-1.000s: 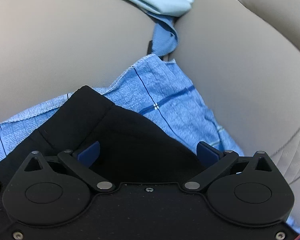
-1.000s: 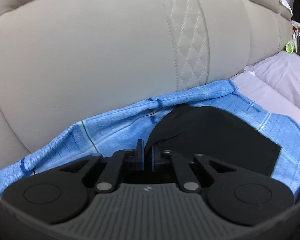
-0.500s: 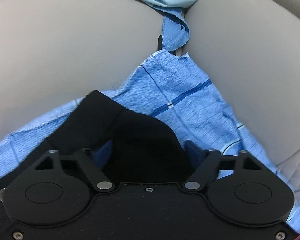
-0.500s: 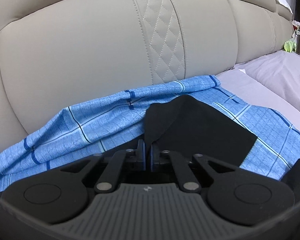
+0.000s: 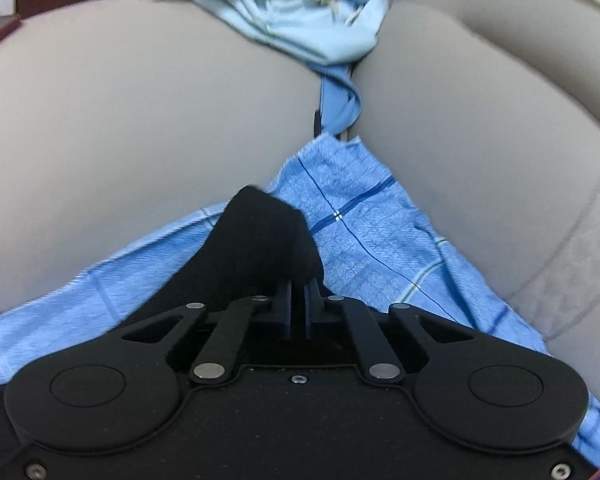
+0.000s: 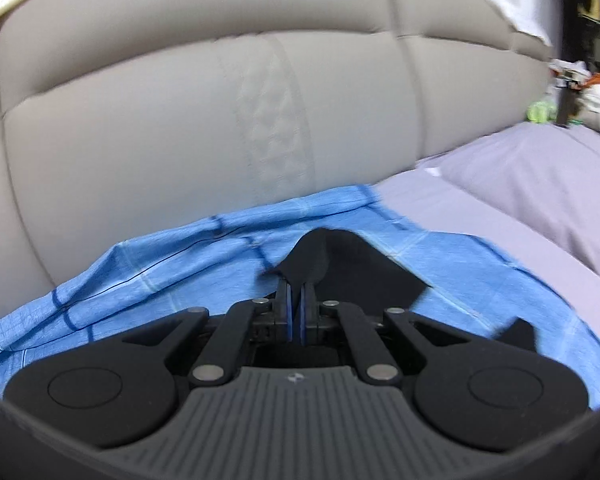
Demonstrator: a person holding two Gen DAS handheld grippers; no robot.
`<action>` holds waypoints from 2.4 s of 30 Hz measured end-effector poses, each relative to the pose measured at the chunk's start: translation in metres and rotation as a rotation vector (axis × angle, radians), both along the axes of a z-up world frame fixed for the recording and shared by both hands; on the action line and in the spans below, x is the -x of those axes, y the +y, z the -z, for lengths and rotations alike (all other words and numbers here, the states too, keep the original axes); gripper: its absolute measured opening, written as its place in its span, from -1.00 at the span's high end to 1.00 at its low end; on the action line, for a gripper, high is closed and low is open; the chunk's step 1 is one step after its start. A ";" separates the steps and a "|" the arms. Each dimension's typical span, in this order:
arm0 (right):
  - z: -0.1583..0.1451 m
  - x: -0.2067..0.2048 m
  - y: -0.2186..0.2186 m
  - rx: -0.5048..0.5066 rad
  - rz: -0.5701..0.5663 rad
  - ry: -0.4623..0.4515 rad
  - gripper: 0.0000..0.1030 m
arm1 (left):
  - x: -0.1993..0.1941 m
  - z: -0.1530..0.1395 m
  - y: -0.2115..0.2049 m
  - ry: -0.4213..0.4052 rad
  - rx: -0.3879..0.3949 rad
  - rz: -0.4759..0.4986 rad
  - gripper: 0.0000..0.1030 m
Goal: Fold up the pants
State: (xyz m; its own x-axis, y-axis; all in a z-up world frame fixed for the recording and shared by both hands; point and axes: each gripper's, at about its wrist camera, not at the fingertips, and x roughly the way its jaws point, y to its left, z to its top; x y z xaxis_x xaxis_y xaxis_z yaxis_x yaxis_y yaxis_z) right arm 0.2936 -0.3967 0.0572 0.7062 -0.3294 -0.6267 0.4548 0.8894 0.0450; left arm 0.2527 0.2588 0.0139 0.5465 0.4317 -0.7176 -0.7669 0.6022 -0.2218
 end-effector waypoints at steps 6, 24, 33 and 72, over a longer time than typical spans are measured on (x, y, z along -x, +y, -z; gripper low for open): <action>0.005 0.063 -0.023 -0.087 0.059 0.002 0.90 | 0.073 -0.024 -0.014 -0.053 -0.040 0.074 0.96; 0.060 0.249 -0.066 -0.158 0.315 -0.074 0.93 | 0.238 -0.013 -0.049 -0.065 -0.101 0.178 0.95; 0.080 0.262 -0.073 -0.114 0.323 -0.024 0.92 | 0.248 0.024 -0.056 0.042 -0.074 0.158 0.93; 0.103 0.249 -0.061 0.017 -0.084 -0.133 -0.30 | 0.211 0.054 -0.110 0.017 -0.327 0.254 0.38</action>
